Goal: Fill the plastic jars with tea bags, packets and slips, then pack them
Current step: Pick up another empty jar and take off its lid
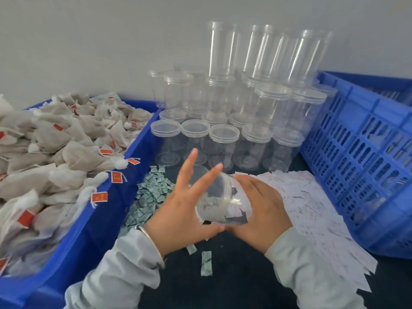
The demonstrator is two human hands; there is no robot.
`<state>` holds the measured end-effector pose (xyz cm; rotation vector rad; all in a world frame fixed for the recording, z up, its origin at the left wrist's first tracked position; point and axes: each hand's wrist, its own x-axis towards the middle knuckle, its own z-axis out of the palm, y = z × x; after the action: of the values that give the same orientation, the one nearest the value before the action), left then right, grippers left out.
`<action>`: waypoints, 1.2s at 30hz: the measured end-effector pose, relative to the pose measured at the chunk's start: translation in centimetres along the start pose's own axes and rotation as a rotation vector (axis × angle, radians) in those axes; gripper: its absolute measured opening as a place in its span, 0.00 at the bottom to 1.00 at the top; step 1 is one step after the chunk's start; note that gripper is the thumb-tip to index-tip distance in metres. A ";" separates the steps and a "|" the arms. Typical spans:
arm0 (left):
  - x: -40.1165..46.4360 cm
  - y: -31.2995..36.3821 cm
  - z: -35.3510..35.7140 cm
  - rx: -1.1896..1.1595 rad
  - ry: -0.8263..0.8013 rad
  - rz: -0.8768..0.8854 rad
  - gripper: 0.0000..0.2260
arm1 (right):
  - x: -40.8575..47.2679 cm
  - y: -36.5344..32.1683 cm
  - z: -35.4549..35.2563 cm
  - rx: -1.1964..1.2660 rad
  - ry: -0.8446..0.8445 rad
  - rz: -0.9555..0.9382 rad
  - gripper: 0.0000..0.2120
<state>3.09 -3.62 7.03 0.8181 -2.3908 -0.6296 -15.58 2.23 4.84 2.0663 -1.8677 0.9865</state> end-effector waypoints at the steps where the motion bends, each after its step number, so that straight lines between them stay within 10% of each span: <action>1: -0.1 0.0 -0.1 0.075 -0.038 0.083 0.47 | 0.0 0.0 -0.1 0.041 -0.028 -0.020 0.44; 11: 0.2 -0.2 0.4 -0.253 -0.005 -0.261 0.32 | -0.2 1.3 0.6 -0.169 0.129 -0.229 0.39; 15: 0.2 -1.1 -0.1 -0.731 0.005 -0.577 0.25 | 0.1 3.5 -0.5 -0.090 0.245 0.137 0.39; 24: 4.5 -5.0 1.1 -0.401 0.389 -0.718 0.41 | -1.2 0.9 2.1 0.523 0.351 0.442 0.51; 36: 7.1 -8.2 2.1 -0.209 0.450 -0.847 0.45 | -2.2 0.2 4.6 0.650 0.255 0.396 0.51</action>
<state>0.41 -13.59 3.12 1.6775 -1.4862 -0.8681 -14.21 1.47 0.04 1.7304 -2.0340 2.0767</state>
